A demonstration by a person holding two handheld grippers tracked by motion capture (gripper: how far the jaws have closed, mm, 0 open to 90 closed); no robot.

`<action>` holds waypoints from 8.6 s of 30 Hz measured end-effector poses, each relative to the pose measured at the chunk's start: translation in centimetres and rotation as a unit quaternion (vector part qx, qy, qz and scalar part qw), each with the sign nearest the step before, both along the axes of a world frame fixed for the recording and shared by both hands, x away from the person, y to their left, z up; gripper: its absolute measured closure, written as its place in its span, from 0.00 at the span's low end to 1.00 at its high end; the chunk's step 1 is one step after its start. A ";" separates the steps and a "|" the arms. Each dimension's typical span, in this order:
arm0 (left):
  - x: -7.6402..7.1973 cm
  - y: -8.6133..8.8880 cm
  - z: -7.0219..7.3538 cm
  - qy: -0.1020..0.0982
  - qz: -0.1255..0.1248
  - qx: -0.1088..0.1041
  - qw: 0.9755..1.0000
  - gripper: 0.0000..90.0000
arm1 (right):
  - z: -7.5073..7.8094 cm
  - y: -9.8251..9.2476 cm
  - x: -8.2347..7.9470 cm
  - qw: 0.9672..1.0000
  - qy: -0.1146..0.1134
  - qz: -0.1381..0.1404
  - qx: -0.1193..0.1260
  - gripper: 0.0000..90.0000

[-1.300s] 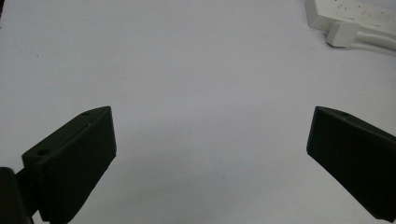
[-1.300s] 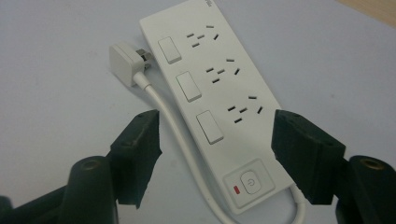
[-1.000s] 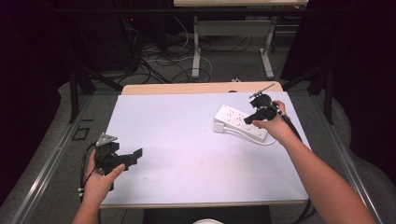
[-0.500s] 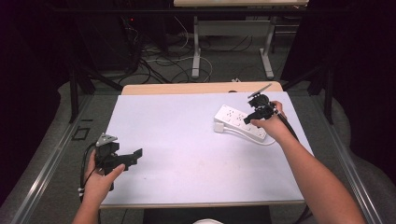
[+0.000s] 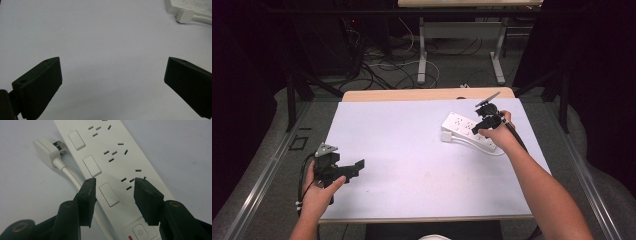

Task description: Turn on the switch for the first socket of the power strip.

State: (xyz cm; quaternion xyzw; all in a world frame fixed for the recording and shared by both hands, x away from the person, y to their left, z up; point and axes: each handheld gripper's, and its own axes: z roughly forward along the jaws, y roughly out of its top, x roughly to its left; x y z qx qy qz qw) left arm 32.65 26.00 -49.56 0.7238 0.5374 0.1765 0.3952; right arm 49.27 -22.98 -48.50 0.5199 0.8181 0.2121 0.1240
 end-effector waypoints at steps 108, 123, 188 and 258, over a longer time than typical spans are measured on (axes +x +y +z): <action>0.0 0.1 -0.3 -0.001 0.001 0.005 1.000 0.02 | -2.4 -0.6 0.4 0.998 0.047 -0.045 0.022 1.00; 0.0 0.1 -0.3 0.002 0.001 0.005 1.000 0.02 | -2.3 -0.6 0.4 0.997 0.049 -0.044 0.028 0.98; 0.1 -0.1 -0.5 0.003 0.000 0.003 1.000 0.02 | -0.3 0.3 -0.8 0.995 -0.064 -0.009 0.072 0.18; -0.2 0.0 0.0 -0.010 0.000 -0.010 1.000 0.00 | 4.3 -0.5 -11.3 0.976 -0.183 0.068 0.099 0.00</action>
